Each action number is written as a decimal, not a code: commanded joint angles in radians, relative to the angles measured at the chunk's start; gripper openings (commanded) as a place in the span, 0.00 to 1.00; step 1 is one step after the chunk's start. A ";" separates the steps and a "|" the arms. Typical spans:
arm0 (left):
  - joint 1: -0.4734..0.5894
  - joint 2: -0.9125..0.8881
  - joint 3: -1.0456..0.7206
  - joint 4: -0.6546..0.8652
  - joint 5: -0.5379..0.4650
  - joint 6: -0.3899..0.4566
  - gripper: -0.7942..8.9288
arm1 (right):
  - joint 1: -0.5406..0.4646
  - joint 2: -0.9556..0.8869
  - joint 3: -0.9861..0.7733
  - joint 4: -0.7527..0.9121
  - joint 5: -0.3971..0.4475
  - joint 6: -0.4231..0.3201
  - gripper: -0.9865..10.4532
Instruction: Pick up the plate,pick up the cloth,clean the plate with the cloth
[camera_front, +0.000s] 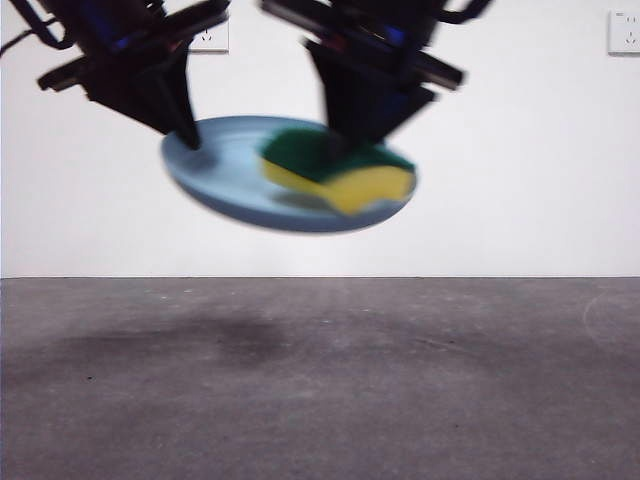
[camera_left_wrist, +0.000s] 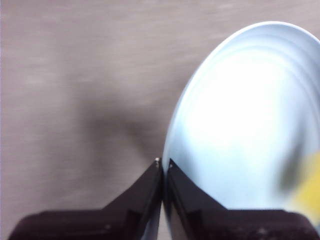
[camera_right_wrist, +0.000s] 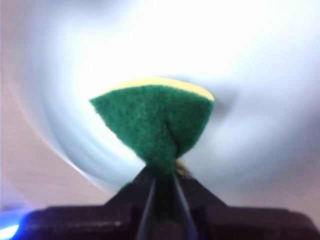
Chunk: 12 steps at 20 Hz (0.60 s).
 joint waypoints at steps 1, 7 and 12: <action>0.015 0.029 -0.003 -0.004 -0.049 0.079 0.08 | -0.002 -0.068 -0.005 0.001 0.067 -0.001 0.07; 0.080 0.150 -0.003 -0.008 -0.066 0.087 0.07 | -0.003 -0.230 -0.005 0.000 0.066 0.003 0.07; 0.135 0.282 -0.003 -0.001 -0.064 0.087 0.08 | -0.005 -0.357 -0.005 0.000 0.071 0.003 0.07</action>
